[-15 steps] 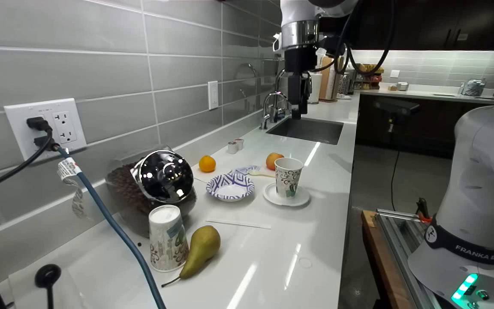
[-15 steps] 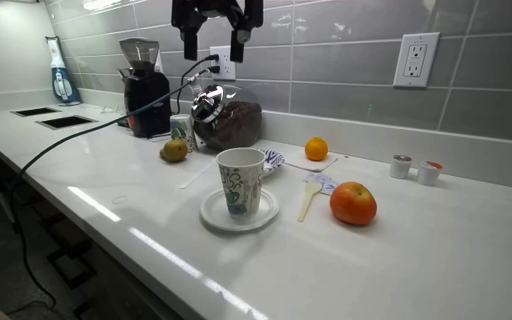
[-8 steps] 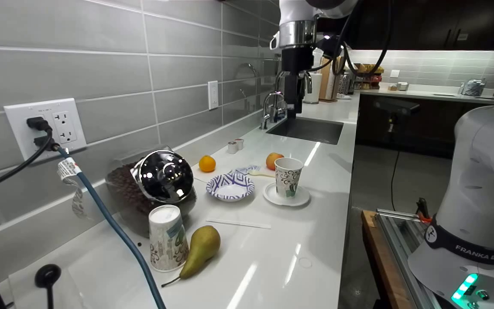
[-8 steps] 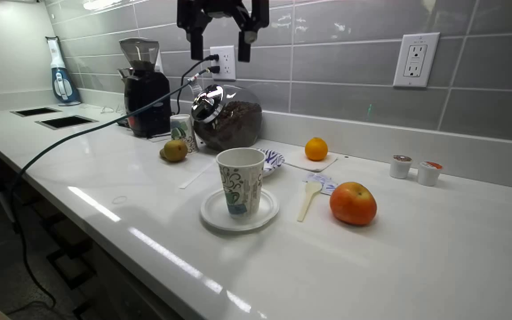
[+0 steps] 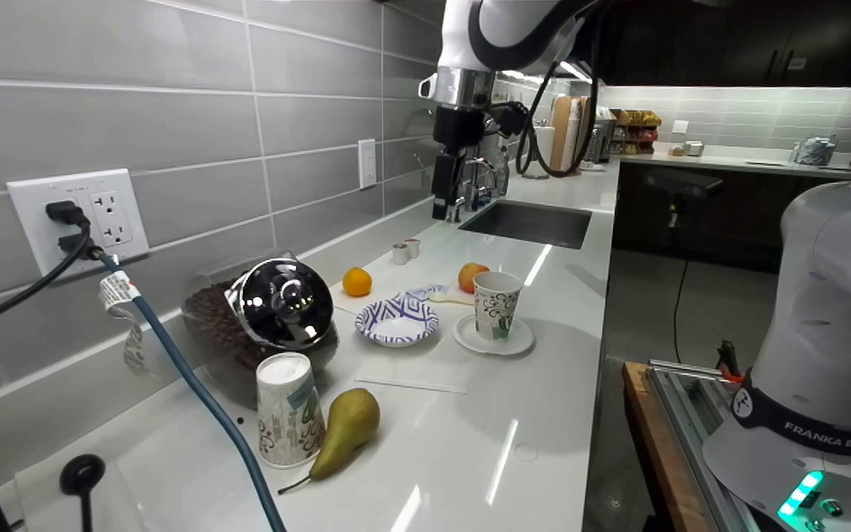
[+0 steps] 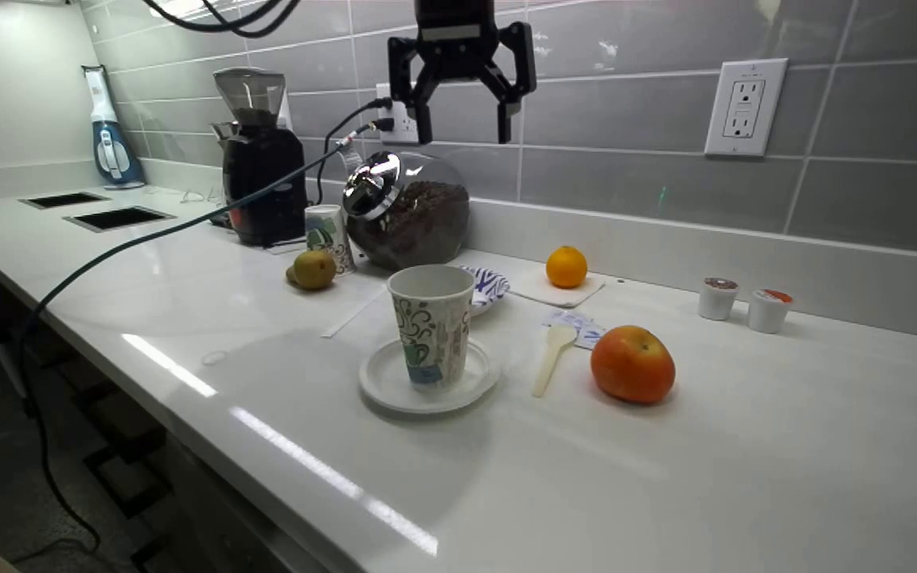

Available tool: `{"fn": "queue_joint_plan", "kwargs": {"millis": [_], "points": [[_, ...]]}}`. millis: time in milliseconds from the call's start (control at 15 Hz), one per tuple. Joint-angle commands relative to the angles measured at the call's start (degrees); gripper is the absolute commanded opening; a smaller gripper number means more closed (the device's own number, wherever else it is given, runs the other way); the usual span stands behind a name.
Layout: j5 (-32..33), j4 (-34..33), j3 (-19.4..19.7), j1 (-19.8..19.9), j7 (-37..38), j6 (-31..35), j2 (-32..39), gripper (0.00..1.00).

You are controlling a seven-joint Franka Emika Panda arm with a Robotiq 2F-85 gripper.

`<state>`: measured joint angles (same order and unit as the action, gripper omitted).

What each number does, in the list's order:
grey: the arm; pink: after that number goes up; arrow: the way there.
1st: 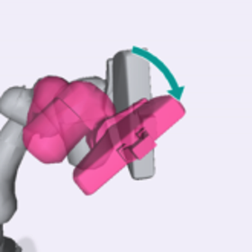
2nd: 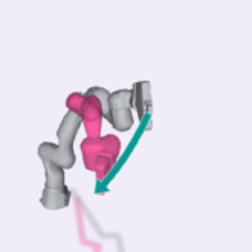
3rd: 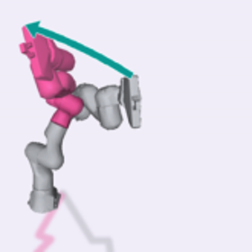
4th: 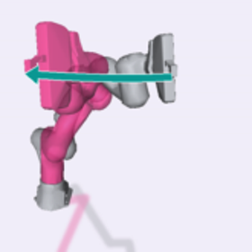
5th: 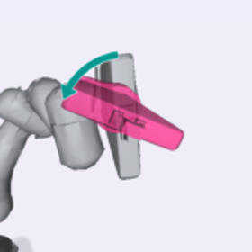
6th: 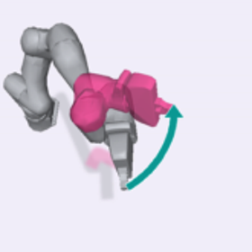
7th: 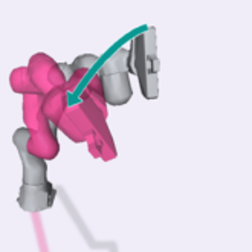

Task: Move the orange to the right

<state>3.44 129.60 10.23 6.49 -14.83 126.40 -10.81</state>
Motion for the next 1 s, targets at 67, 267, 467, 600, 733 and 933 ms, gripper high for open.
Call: {"fn": "queue_joint_plan", "kwargs": {"millis": [67, 267, 467, 600, 733, 933], "points": [[-3.8, -7.6, 1.8, 0.7, -6.9, 6.4, 9.9, 1.00], [-6.6, -12.0, 1.6, 1.7, -10.0, 9.4, 15.5, 1.00], [-9.8, -15.0, 0.7, 3.3, -12.4, 14.1, 20.4, 1.00], [-13.6, -16.4, -0.2, 4.6, -11.2, 16.7, 23.5, 1.00], [-17.2, -17.6, -1.2, 6.0, -8.7, 19.2, 26.4, 1.00], [-15.3, -15.6, -2.0, 6.9, -8.1, 20.4, 25.6, 1.00]]}}
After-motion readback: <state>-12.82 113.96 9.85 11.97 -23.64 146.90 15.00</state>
